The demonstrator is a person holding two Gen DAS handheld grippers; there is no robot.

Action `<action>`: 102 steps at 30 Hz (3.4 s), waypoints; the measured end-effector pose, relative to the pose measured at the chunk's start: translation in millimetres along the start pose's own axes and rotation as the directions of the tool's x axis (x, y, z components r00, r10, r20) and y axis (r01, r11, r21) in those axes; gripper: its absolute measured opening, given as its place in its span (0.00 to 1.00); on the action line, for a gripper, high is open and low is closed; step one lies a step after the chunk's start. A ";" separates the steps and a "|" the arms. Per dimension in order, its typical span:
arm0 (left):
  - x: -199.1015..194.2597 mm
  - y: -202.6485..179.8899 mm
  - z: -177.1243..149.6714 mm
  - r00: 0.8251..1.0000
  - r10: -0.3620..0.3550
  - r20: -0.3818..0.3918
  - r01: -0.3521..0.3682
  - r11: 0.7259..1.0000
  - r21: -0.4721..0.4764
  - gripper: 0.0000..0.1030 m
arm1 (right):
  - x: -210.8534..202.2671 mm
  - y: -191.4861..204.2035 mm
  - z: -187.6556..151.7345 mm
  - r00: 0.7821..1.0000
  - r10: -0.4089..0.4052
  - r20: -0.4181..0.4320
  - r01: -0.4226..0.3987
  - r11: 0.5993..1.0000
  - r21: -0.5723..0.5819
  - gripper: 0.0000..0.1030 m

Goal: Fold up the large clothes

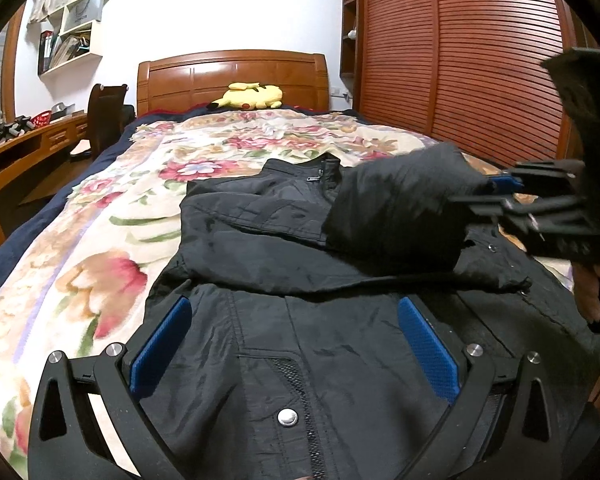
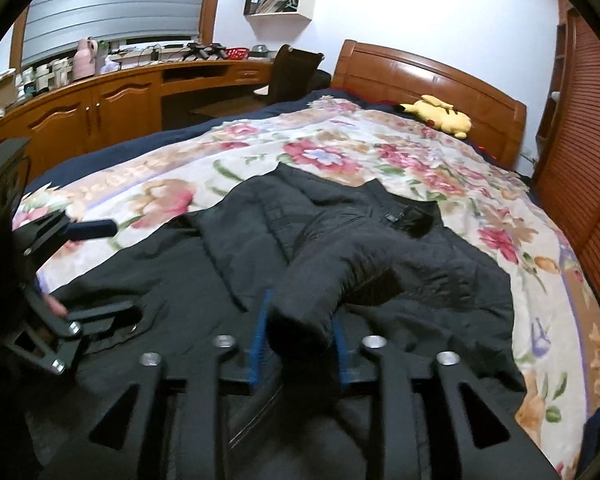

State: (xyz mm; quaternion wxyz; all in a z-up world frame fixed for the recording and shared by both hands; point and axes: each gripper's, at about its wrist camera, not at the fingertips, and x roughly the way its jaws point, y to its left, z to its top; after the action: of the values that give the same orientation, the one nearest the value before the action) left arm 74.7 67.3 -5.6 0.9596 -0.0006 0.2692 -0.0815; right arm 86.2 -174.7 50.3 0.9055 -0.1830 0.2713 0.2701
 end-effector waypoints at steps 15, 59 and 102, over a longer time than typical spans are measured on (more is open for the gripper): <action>1.2 -1.1 -1.9 1.000 0.016 -0.002 -0.016 1.000 0.012 1.00 | -3.2 -15.3 -24.2 0.997 -0.071 -0.002 0.071 0.996 0.061 0.52; 53.7 -96.9 -5.9 0.985 -0.051 -0.168 0.065 0.995 0.079 0.40 | 1.1 -35.9 -74.9 0.981 -0.153 -0.116 0.184 0.920 0.346 0.52; 13.9 -39.5 -29.7 0.988 0.025 -0.155 -0.032 0.999 -0.038 0.44 | -3.9 -38.2 -83.1 0.982 -0.169 -0.084 0.187 0.930 0.318 0.52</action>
State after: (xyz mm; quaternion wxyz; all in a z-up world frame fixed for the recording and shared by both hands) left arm 64.8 27.4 -36.4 0.9367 -0.0099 0.3445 -0.0621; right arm 73.4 -246.0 -5.7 0.9361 -0.0629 0.3192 0.1334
